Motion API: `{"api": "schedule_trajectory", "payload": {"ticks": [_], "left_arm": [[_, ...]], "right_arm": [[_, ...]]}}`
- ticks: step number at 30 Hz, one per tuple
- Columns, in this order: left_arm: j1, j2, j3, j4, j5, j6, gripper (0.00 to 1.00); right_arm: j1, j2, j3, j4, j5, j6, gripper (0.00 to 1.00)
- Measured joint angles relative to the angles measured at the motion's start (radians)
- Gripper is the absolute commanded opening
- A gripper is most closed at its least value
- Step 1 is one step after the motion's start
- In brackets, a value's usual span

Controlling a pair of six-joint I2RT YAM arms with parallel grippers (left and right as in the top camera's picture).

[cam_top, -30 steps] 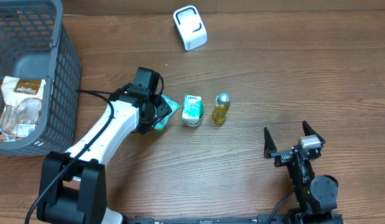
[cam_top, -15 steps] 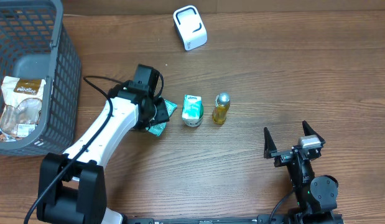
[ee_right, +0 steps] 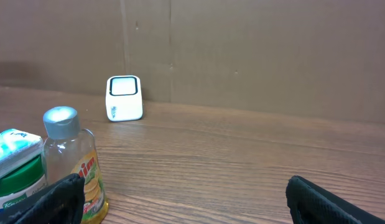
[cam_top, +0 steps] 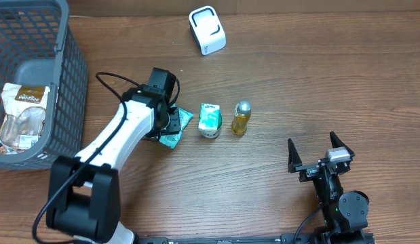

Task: Scan the item barcode

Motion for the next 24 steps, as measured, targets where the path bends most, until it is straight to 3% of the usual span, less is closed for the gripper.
{"api": "schedule_trajectory", "payload": {"ticks": [5, 16, 24], "left_arm": [[0.0, 0.078, 0.0, 0.015, -0.008, 0.018, 0.45], [0.0, 0.139, 0.025, -0.006, -0.019, 0.026, 0.57], [0.0, 0.185, 0.178, -0.18, -0.019, 0.026, 0.59]], "right_arm": [[0.0, 0.0, 0.0, 0.0, 0.0, -0.001, 1.0], [0.0, 0.0, 0.0, 0.0, 0.0, -0.001, 1.0], [0.0, 0.0, 0.0, 0.0, 0.0, -0.001, 1.0]]}}
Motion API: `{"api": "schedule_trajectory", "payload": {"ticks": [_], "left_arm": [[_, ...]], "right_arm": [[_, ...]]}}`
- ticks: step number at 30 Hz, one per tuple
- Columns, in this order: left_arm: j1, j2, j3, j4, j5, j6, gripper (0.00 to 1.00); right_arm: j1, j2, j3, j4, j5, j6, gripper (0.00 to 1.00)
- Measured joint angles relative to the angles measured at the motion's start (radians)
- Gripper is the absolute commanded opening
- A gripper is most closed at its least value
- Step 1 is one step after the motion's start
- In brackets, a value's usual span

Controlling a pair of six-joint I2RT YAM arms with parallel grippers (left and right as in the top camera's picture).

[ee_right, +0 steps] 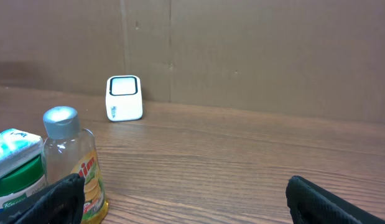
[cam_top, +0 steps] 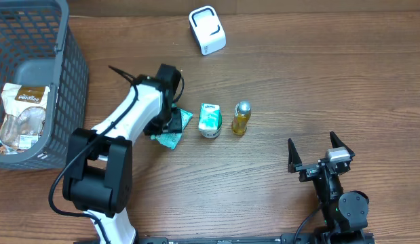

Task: Scan the item barcode

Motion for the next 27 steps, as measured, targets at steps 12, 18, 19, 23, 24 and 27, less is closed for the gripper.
{"api": "schedule_trajectory", "payload": {"ticks": [12, 18, 19, 23, 24, 27], "left_arm": [[0.0, 0.01, 0.143, -0.018, 0.0, 0.003, 0.4], [0.0, 0.074, 0.143, -0.018, 0.001, 0.011, 0.41], [0.0, 0.089, 0.143, -0.018, 0.005, 0.014, 0.43], [0.0, 0.142, 0.149, -0.015, 0.008, 0.023, 0.51], [0.0, 0.145, 0.15, -0.016, 0.007, 0.024, 0.52], [0.0, 0.158, 0.161, -0.021, 0.007, 0.026, 0.52]], "right_arm": [[0.0, 0.0, 0.0, 0.0, 0.0, 0.0, 1.0], [0.0, 0.0, 0.0, 0.0, 0.0, 0.0, 1.0], [0.0, 0.0, 0.0, 0.001, 0.0, 0.0, 1.0], [0.0, 0.0, 0.0, 0.0, 0.0, 0.0, 1.0], [0.0, 0.0, 0.0, 0.0, 0.0, 0.0, 1.0], [0.0, 0.0, 0.0, 0.0, 0.0, 0.0, 1.0]]}}
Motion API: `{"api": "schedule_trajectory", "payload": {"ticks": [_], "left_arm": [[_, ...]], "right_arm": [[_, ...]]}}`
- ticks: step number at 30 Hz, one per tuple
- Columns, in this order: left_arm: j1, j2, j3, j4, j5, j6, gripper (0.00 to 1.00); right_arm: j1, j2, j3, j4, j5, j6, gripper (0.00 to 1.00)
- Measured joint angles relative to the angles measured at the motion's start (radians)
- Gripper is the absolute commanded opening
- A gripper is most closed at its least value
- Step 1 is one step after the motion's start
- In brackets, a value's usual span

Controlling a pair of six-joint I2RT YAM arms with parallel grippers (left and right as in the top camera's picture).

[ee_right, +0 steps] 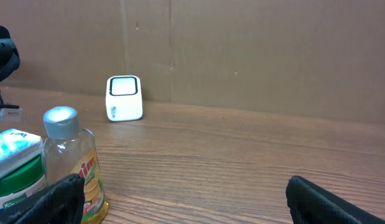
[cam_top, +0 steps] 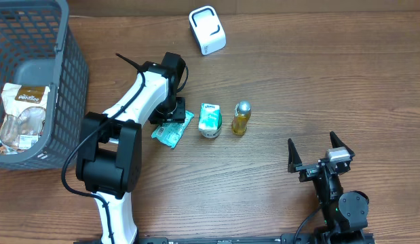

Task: Scan the item barcode

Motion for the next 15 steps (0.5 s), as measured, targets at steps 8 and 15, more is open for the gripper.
{"api": "schedule_trajectory", "payload": {"ticks": [8, 15], "left_arm": [[0.001, 0.003, 0.027, -0.039, -0.003, 0.0, 0.56], [0.01, -0.008, 0.106, -0.082, -0.012, -0.006, 0.51]], "right_arm": [[0.0, 0.0, 0.0, 0.0, 0.0, 0.0, 1.0], [0.0, 0.0, 0.0, -0.001, 0.0, 0.0, 1.0]]}}
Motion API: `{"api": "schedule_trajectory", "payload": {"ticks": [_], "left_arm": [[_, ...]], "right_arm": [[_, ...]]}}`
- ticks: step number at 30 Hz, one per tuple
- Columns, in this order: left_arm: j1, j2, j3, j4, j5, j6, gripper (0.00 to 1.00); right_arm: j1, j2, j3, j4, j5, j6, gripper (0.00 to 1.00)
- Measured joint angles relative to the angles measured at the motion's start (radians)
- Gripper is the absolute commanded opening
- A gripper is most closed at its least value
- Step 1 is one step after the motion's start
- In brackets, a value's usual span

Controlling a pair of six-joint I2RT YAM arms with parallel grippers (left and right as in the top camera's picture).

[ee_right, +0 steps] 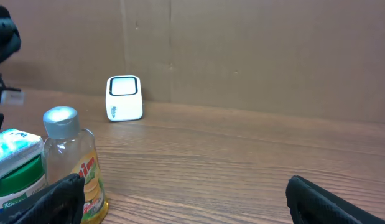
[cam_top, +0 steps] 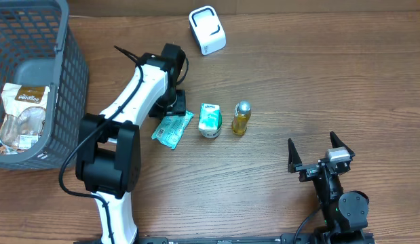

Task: Scan the item barcode

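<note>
A green packet [cam_top: 172, 129] lies flat on the wooden table [cam_top: 298, 81]. My left gripper [cam_top: 174, 103] hangs just behind the packet's far edge, pointing down. Its jaws are hidden under the wrist, and nothing shows held in them. The white scanner box [cam_top: 207, 30] stands at the back, and shows again as the white box [ee_right: 124, 98] in the right wrist view. My right gripper [cam_top: 320, 153] rests at the front right, wide open and empty, also seen as the open gripper [ee_right: 183, 202].
A green-and-white tub [cam_top: 210, 120] and a small yellow-liquid bottle [cam_top: 241, 118] stand right of the packet; the bottle [ee_right: 71, 165] is close to my right gripper's left finger. A grey basket [cam_top: 68, 81] at the left holds a snack bag [cam_top: 21, 115].
My left gripper has moved a little further back, off the packet's top edge. More of the packet shows, lying flat. The right arm has not moved.
My left gripper was first down over the green packet, covering much of it. At each later moment it stood further back, with the arm stretched more toward the scanner side. The packet stayed on the table beside the tub. The right gripper stayed open throughout.
</note>
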Motion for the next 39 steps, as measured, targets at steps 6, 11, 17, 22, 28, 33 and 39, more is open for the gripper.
{"api": "schedule_trajectory", "payload": {"ticks": [6, 11, 17, 22, 28, 33, 39], "left_arm": [[0.026, -0.023, 0.005, -0.01, -0.058, -0.021, 0.04], [0.045, -0.023, 0.005, -0.011, -0.117, -0.029, 0.04], [0.052, -0.023, -0.014, 0.04, -0.155, -0.029, 0.04], [0.052, -0.024, -0.095, 0.113, -0.178, -0.029, 0.04], [0.052, -0.025, -0.175, 0.138, -0.184, -0.029, 0.04], [0.052, -0.025, -0.199, 0.126, -0.123, -0.024, 0.04], [0.052, -0.025, -0.202, 0.131, 0.005, -0.02, 0.04]], "right_arm": [[0.0, 0.0, 0.0, 0.001, 0.0, 0.0, 1.0], [0.0, 0.0, 0.0, 0.0, 0.0, 0.0, 1.0], [0.0, 0.0, 0.0, 0.001, 0.0, 0.0, 1.0], [0.0, 0.0, 0.0, 0.001, 0.0, 0.0, 1.0], [0.0, 0.0, 0.0, 0.001, 0.0, 0.0, 1.0], [0.0, 0.0, 0.0, 0.0, 0.0, 0.0, 1.0], [0.0, 0.0, 0.0, 0.0, 0.0, 0.0, 1.0]]}}
